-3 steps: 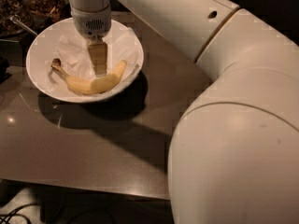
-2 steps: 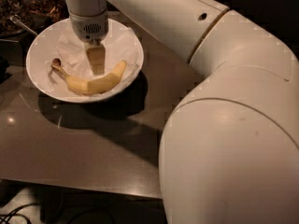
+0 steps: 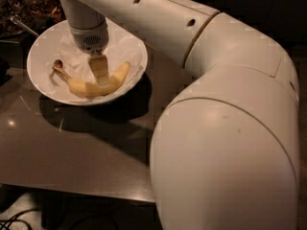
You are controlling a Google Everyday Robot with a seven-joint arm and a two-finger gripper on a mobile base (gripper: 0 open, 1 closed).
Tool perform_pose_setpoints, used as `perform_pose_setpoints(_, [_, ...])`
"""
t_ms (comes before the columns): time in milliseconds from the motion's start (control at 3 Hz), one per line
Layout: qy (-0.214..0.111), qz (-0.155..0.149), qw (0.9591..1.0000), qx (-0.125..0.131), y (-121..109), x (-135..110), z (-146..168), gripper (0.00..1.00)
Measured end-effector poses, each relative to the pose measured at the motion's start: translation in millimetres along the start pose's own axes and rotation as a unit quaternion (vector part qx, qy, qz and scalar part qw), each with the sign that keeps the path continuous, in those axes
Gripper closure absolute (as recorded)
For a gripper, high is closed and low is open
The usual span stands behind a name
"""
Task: Pick banana from white bowl
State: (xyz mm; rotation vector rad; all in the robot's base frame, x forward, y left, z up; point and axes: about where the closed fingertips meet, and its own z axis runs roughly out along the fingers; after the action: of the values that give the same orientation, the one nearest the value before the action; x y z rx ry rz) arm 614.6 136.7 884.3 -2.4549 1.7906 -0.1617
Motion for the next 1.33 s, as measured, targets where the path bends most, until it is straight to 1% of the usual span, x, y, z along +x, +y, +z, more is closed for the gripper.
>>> perform_pose_setpoints(333, [0.014, 0.004, 0.9998, -0.011, 0, 3, 15, 0.47])
perform_pose_setpoints(667, [0.020, 0.007, 0.9996, -0.021, 1, 4, 26, 0.47])
perform_pose_setpoints(1333, [0.018, 0.020, 0.9985, -0.048, 15, 11, 46, 0.43])
